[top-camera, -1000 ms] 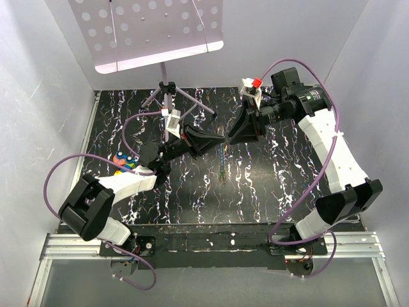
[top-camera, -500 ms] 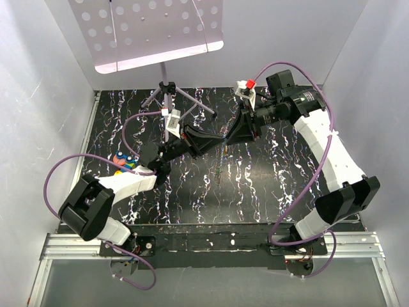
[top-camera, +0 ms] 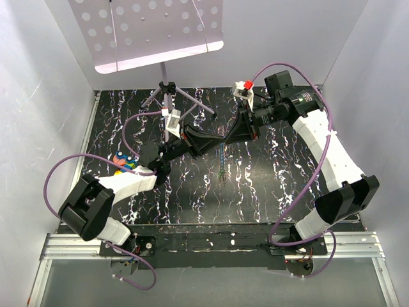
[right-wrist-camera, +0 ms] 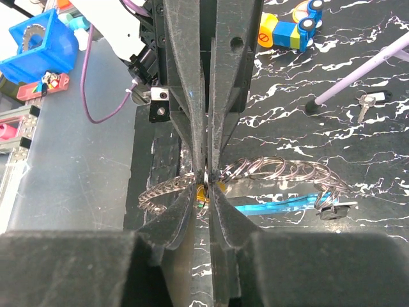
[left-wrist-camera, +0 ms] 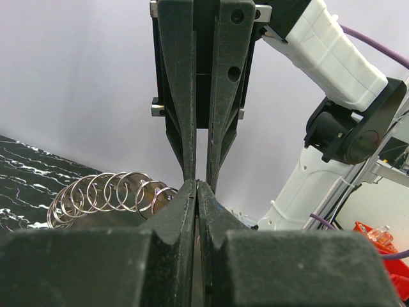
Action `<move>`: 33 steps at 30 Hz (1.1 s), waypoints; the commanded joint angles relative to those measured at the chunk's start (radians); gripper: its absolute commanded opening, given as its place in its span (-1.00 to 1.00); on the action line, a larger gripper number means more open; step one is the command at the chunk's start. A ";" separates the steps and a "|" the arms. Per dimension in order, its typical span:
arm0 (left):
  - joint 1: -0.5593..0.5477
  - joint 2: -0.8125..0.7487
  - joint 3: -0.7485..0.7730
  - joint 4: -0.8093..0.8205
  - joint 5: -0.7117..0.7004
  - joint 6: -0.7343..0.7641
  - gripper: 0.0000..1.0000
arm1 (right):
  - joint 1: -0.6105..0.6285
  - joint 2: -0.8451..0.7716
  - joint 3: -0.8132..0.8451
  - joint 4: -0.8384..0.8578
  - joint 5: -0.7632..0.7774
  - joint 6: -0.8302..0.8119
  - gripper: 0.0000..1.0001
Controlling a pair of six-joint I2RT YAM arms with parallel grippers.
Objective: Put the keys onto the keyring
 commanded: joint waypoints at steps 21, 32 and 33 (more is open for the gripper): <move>0.003 -0.045 0.023 0.230 -0.037 -0.001 -1.00 | 0.017 -0.012 -0.029 0.026 -0.016 0.016 -0.48; 0.003 -0.051 0.023 0.230 -0.041 0.001 -1.00 | 0.017 -0.017 -0.051 0.035 -0.011 0.019 -0.56; 0.005 -0.051 0.023 0.230 -0.041 0.002 -1.00 | 0.016 -0.017 -0.052 0.035 -0.011 0.019 -0.62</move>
